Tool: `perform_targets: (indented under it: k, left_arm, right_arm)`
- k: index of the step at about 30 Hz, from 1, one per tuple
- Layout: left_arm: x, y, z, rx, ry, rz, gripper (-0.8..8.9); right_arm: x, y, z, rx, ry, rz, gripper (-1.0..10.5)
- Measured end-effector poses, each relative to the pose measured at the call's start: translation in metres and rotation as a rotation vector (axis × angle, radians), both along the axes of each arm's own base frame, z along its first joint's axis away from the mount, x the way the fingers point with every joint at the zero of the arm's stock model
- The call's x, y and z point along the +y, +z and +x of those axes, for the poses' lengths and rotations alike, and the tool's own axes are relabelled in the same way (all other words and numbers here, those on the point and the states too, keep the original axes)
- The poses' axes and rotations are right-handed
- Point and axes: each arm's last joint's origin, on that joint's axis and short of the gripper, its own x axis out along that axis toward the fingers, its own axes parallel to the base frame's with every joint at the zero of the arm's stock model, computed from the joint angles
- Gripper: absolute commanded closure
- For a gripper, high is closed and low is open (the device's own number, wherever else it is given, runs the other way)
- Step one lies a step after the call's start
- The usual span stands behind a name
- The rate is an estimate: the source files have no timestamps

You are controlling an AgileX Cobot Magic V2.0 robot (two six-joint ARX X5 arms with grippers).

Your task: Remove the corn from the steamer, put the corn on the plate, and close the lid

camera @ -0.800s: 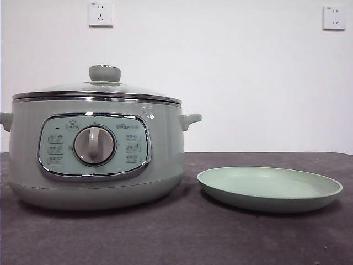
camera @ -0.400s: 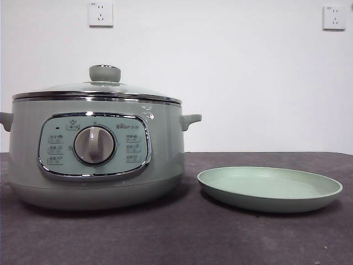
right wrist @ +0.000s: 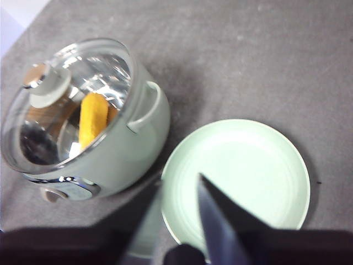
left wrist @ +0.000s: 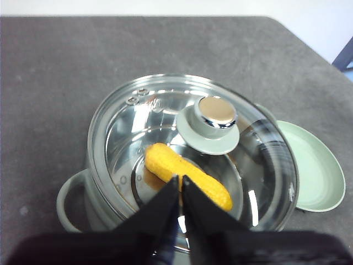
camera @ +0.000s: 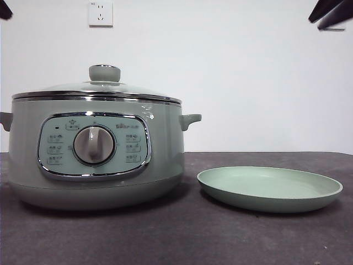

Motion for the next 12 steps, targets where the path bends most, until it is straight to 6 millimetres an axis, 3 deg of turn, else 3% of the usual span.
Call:
perform_targets:
  k: [2,12]
  left_arm:
    - [-0.001,-0.001,0.005,0.012,-0.002,0.002,4.2]
    - [-0.025,-0.001,0.046,0.025,-0.096,-0.006,4.21]
  right_arm:
    - [0.0,-0.002,0.003,0.011,0.001,-0.004,5.9]
    - [0.001,-0.004,0.006,0.023,-0.001,-0.007,5.9]
